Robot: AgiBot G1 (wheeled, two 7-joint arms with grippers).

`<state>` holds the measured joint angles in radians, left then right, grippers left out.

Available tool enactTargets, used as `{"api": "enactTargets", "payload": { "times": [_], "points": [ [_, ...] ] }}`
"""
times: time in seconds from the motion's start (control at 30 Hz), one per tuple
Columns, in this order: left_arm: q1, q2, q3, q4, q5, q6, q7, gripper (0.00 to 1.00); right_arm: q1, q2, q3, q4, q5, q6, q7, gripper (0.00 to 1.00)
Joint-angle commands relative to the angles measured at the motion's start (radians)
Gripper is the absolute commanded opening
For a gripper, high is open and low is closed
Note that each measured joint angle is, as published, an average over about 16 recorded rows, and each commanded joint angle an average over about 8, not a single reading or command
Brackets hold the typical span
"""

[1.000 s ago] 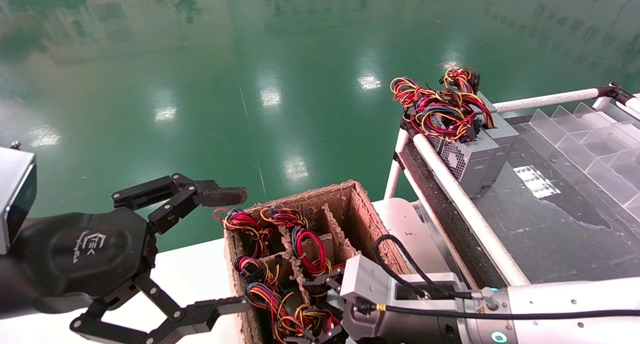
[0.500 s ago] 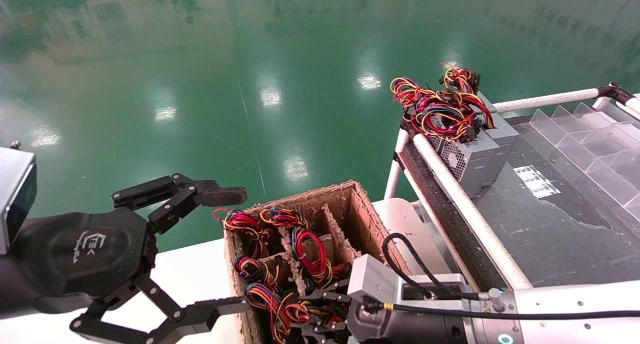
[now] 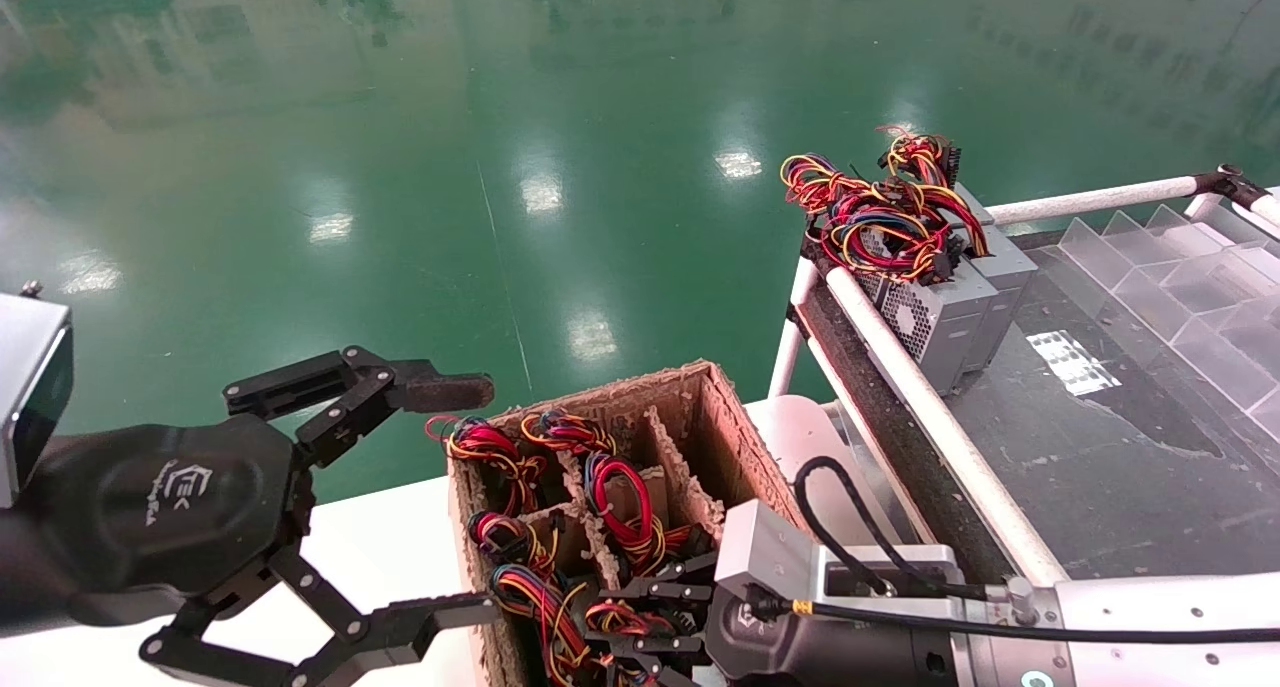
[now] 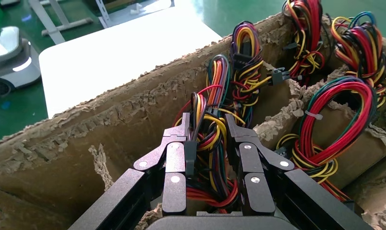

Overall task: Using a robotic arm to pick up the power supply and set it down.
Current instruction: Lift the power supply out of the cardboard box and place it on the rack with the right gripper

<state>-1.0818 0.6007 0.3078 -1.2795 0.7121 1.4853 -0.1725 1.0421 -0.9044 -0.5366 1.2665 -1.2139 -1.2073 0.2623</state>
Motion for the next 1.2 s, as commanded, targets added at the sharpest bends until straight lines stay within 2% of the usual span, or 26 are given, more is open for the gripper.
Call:
{"api": "enactTargets", "payload": {
  "times": [0.03,0.7,1.2],
  "points": [
    [0.0,0.0,0.0,0.0,0.0,0.0,0.0,1.0,-0.005,0.003,0.005,-0.002,0.01,0.0,-0.001,0.0],
    [0.0,0.0,0.001,0.0,-0.001,0.0,0.0,1.0,0.04,0.102,0.125,0.011,0.228,-0.078,0.052,0.0],
    [0.0,-0.001,0.002,0.0,-0.001,-0.001,0.001,1.0,0.228,0.161,0.216,-0.105,0.34,-0.143,0.086,0.0]
  ]
}}
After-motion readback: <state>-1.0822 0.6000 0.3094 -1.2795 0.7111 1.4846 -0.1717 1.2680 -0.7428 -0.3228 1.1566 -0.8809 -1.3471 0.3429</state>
